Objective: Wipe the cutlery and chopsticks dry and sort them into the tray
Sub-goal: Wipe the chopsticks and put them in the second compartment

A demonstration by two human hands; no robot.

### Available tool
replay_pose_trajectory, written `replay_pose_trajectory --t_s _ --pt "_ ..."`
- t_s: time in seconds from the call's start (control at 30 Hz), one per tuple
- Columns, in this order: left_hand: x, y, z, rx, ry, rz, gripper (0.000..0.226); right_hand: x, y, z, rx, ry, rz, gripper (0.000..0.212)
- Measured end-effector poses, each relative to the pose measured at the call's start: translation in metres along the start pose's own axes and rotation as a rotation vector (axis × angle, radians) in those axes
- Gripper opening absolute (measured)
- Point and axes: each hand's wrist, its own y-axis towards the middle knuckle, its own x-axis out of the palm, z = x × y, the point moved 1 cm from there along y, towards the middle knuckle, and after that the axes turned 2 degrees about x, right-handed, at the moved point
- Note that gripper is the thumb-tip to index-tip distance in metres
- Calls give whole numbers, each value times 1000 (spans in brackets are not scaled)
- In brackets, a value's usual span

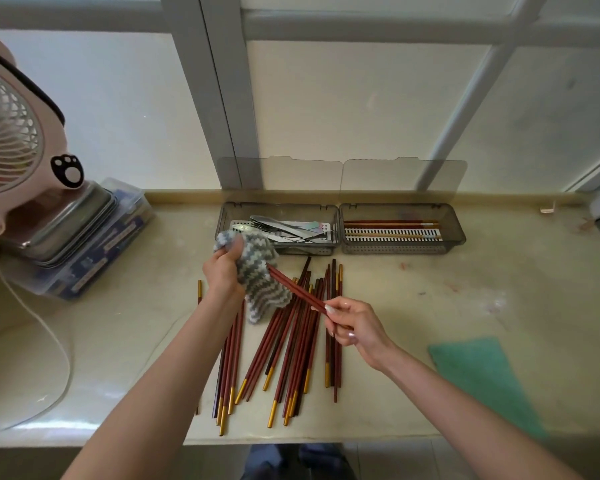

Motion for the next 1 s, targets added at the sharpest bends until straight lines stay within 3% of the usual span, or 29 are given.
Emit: replay_pose_trajectory --t_s 0.2,0.43,0.53,0.73,0.8,0.93,1.0 --pt "-1 2 -17 5 75 8 23 6 6 -5 48 92 120 14" --pt "23 -42 -63 -60 145 -254 18 38 23 -11 48 180 226 19" --pt "21 -35 -56 -73 144 -233 12 37 24 -11 24 192 164 6" --pt "20 -18 -37 -73 109 -180 8 19 13 -17 -89 163 -86 40" --pt "23 -21 -39 -76 115 -216 9 19 12 -18 -112 157 -43 38" --pt "31 -35 -52 -95 158 -304 13 22 18 -18 -169 117 177 13" --pt "34 -43 -61 -102 178 -341 16 22 24 -18 -177 14 304 19"
